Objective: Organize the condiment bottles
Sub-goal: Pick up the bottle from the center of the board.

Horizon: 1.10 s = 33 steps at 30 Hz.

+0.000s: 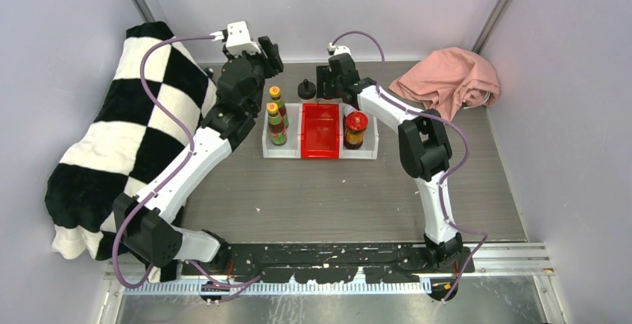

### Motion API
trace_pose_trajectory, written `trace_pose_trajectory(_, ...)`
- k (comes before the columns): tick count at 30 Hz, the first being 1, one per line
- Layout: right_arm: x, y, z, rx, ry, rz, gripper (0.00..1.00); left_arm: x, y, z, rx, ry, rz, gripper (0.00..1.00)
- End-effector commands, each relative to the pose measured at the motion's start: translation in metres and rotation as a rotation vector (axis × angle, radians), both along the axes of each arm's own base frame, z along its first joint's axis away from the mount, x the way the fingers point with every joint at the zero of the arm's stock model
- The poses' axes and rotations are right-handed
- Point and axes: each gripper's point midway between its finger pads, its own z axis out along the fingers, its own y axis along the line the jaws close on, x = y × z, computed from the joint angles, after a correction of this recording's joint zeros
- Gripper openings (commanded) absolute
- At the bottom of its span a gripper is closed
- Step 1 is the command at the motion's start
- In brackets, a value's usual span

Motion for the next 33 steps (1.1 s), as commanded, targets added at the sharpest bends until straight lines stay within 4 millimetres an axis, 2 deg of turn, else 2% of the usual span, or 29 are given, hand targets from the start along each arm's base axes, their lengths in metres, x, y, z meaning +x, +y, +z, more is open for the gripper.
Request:
trace_pose_trajectory(1,0.012,0.003,0.021,0.021,-0.05,0.001,0.71,0.0,0.002,0.023,-0.044,-0.066,-0.004,0.58)
trace_pose_trajectory(6,0.012,0.0,0.021,0.017,-0.05,-0.009,0.51,0.0,0.002,0.023,-0.048,-0.066,-0.008,0.57)
trace_pose_trajectory(9,0.012,-0.002,0.025,0.011,-0.061,-0.018,0.23,0.0,0.002,0.022,-0.052,-0.063,-0.008,0.57)
trace_pose_trajectory(11,0.012,-0.005,0.03,0.009,-0.074,-0.025,0.11,0.0,0.003,0.022,-0.053,-0.063,-0.008,0.57)
trace_pose_trajectory(12,0.013,-0.006,0.033,0.006,-0.083,-0.029,0.02,-0.001,0.003,0.021,-0.053,-0.062,-0.009,0.57)
trace_pose_trajectory(22,0.012,-0.014,0.071,-0.002,-0.155,-0.04,0.01,-0.005,0.005,0.023,-0.058,-0.06,-0.006,0.57)
trace_pose_trajectory(33,0.004,-0.022,0.128,0.003,-0.246,-0.04,0.01,-0.008,0.008,0.024,-0.058,-0.056,-0.001,0.57)
